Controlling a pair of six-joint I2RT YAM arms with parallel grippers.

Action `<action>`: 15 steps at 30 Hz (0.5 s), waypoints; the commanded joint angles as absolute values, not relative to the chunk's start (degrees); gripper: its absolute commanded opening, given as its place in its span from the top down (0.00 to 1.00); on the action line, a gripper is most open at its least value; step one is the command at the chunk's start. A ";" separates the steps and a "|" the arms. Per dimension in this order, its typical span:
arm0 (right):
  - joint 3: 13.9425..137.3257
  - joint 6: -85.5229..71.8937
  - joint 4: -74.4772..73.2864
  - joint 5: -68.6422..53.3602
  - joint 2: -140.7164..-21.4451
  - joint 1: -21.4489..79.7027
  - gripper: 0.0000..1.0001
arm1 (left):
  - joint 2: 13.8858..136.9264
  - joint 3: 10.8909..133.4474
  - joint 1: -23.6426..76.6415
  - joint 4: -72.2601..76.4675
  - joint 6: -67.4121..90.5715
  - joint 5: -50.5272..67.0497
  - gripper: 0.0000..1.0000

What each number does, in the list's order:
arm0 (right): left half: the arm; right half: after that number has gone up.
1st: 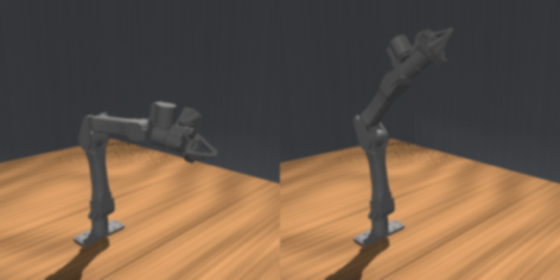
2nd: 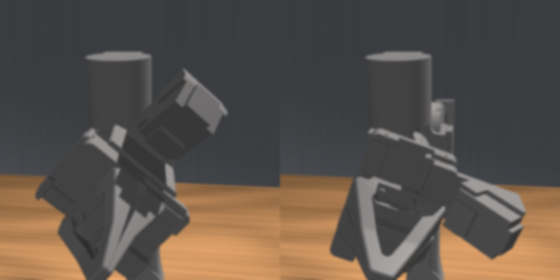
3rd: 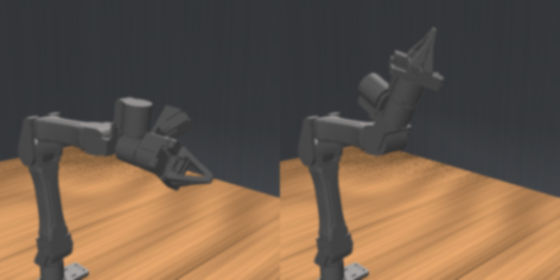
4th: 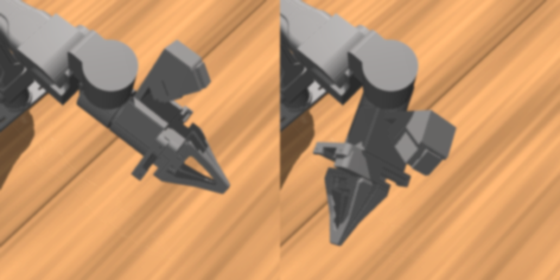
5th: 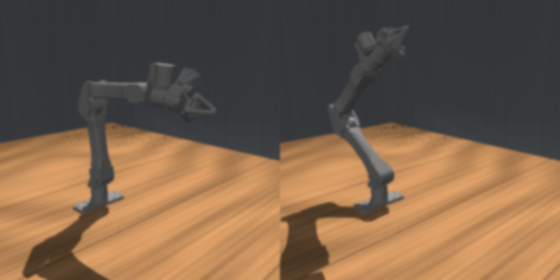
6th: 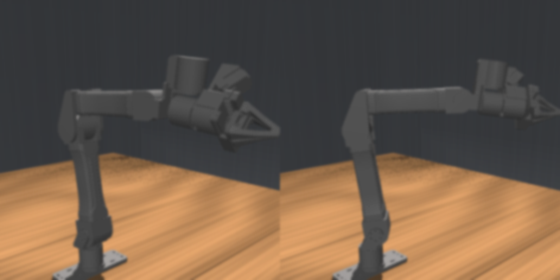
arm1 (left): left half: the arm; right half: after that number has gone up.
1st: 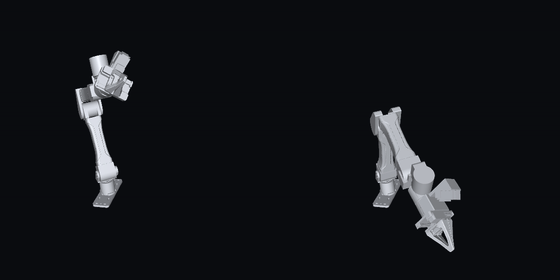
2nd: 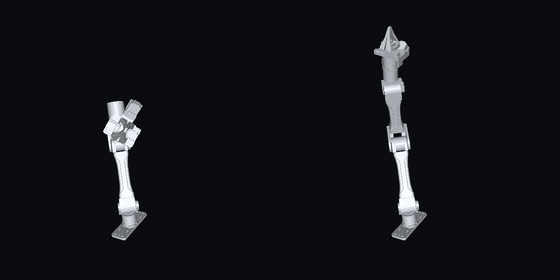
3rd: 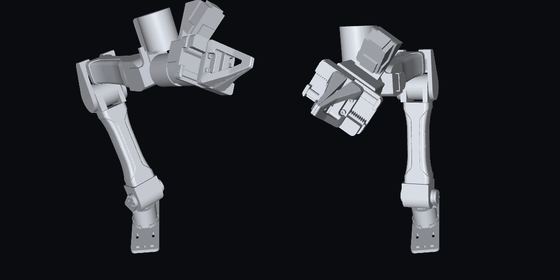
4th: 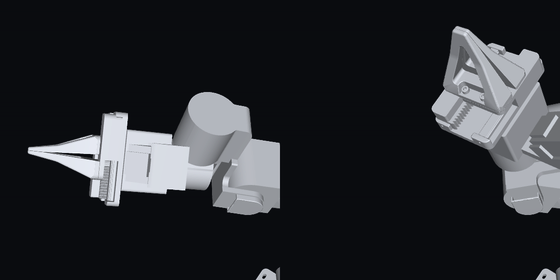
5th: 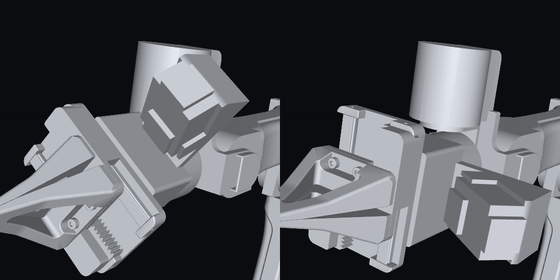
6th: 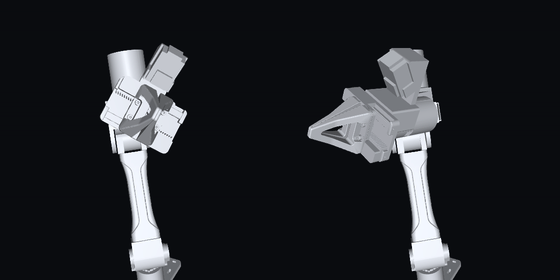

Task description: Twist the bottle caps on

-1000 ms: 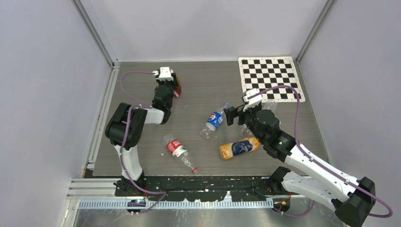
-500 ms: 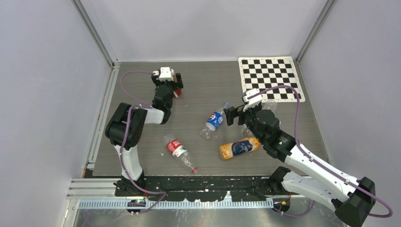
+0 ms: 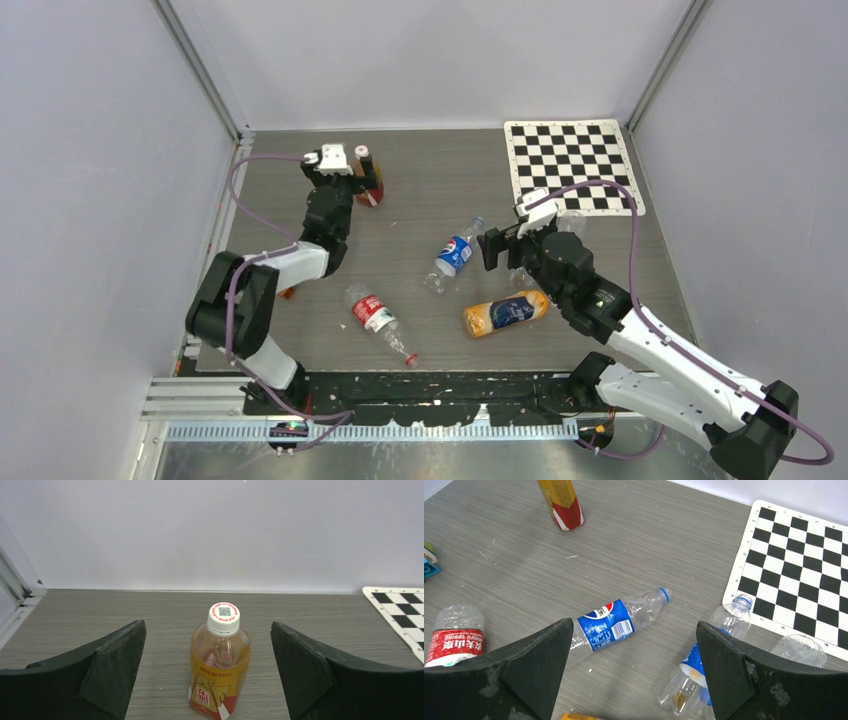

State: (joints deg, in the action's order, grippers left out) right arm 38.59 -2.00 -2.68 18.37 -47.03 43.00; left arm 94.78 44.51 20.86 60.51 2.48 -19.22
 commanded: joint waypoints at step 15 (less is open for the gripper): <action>44.11 -8.48 -13.45 23.37 -35.48 42.98 0.00 | 50.50 48.98 21.96 -30.18 -44.96 26.62 0.06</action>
State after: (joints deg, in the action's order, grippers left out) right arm 41.91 -6.57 -12.97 22.11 -36.97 43.00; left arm 55.48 46.26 21.32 -4.32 -28.23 12.16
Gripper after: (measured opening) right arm 0.996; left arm 0.973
